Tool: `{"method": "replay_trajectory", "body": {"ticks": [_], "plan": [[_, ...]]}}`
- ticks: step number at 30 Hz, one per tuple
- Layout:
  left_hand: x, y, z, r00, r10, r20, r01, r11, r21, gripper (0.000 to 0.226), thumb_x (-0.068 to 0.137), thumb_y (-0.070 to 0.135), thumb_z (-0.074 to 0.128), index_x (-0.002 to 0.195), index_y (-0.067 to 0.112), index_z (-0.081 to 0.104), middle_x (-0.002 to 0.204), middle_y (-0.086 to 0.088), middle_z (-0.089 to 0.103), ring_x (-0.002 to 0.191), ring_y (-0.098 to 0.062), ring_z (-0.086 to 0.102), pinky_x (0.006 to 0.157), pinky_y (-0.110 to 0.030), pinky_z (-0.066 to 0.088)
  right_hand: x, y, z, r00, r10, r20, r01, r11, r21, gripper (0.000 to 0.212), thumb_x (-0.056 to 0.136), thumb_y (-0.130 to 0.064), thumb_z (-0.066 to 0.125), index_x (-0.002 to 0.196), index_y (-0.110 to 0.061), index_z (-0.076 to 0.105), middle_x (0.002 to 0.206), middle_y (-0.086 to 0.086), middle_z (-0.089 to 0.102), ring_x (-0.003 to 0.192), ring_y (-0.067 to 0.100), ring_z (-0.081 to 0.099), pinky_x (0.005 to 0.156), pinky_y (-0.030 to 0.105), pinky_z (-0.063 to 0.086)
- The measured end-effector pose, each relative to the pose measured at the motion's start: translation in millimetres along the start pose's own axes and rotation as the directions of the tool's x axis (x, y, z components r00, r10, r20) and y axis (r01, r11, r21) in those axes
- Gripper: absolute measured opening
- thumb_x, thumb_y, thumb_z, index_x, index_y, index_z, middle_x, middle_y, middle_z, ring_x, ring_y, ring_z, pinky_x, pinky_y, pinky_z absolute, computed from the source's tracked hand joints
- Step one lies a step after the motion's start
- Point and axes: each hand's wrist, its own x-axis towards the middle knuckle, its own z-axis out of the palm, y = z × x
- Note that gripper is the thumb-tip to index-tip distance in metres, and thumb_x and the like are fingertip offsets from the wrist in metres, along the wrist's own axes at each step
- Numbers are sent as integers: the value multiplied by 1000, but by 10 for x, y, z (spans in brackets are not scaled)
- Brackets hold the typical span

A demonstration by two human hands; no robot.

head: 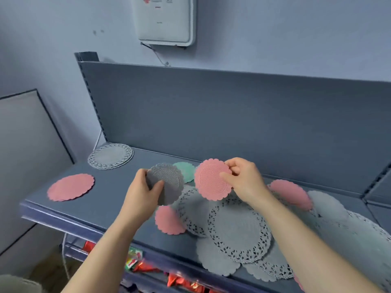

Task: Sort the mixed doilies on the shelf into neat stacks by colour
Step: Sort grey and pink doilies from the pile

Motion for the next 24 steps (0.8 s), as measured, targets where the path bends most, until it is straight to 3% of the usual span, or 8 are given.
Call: {"method": "replay_trajectory", "body": {"ticks": [8,13,21,24], "plan": [[453,-997,-1345,990,-106,-96,118,984,133,22,82,22,69,101,14,59,92,-2,65,88,-25,61,80,-41,52,266,-733,1577,993,-12,121,8,999,32,12,82,-11,63,94,-14,66,89,1,74,87,22,68,78,41,55],[783,-1384,-1943,977,-98,-187,124,984,131,20,90,17,59,107,11,51,96,-1,57,87,-21,51,74,-30,36,373,-1011,2365,991,30,133,-42,995,89,13,82,-9,64,94,-12,66,91,4,74,88,23,69,81,41,56],[1040,-1822,-2410,968,-132,-214,152,985,80,28,91,16,55,117,7,48,100,0,53,89,-18,48,75,-28,34,428,-1262,3305,965,78,250,-129,973,194,16,80,-2,68,84,-15,60,90,16,72,75,21,64,77,41,55],[1074,-1897,-2453,965,-150,-214,166,984,60,29,92,18,55,118,8,47,101,1,53,90,-18,48,74,-27,35,469,-1283,3527,963,56,262,-81,993,84,18,75,-7,74,83,-17,61,78,3,66,72,17,59,76,37,54]]}}
